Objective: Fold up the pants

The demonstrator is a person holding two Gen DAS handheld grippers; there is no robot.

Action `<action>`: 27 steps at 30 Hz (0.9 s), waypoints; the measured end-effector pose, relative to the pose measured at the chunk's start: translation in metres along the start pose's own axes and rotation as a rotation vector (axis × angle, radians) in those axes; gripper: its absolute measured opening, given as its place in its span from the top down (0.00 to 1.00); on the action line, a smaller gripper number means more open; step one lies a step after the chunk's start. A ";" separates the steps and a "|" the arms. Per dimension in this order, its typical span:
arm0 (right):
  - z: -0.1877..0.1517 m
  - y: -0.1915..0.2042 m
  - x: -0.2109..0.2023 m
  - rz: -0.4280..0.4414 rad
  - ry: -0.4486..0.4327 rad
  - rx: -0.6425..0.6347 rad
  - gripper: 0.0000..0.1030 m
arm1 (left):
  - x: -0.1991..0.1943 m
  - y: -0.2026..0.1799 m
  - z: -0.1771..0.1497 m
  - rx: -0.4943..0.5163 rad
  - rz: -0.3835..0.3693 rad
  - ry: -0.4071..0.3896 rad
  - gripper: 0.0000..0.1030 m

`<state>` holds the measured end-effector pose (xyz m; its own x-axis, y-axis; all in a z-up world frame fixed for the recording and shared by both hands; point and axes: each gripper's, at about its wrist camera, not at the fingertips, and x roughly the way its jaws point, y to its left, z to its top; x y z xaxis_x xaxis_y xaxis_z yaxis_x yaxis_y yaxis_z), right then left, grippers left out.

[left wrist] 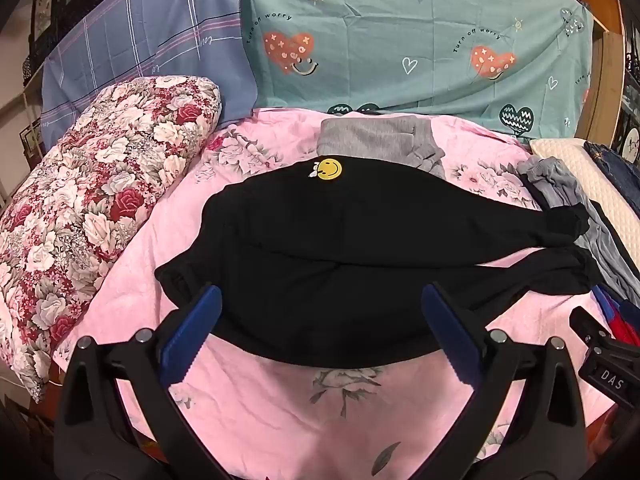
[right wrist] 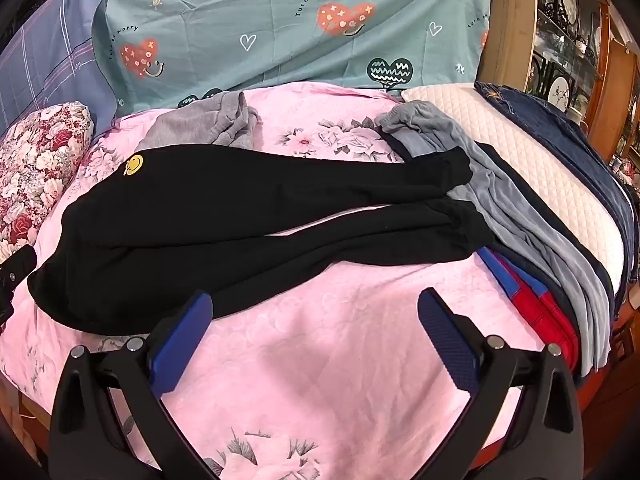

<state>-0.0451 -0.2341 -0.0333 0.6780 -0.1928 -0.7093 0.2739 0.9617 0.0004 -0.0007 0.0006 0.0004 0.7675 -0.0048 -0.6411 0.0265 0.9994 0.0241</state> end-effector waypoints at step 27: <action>-0.006 0.000 0.005 0.009 0.012 -0.001 0.01 | 0.006 -0.003 -0.006 0.002 0.006 0.023 0.02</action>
<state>-0.0458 -0.2341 -0.0416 0.6725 -0.1818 -0.7174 0.2674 0.9636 0.0065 -0.0002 -0.0018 -0.0076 0.7525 0.0016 -0.6586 0.0238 0.9993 0.0296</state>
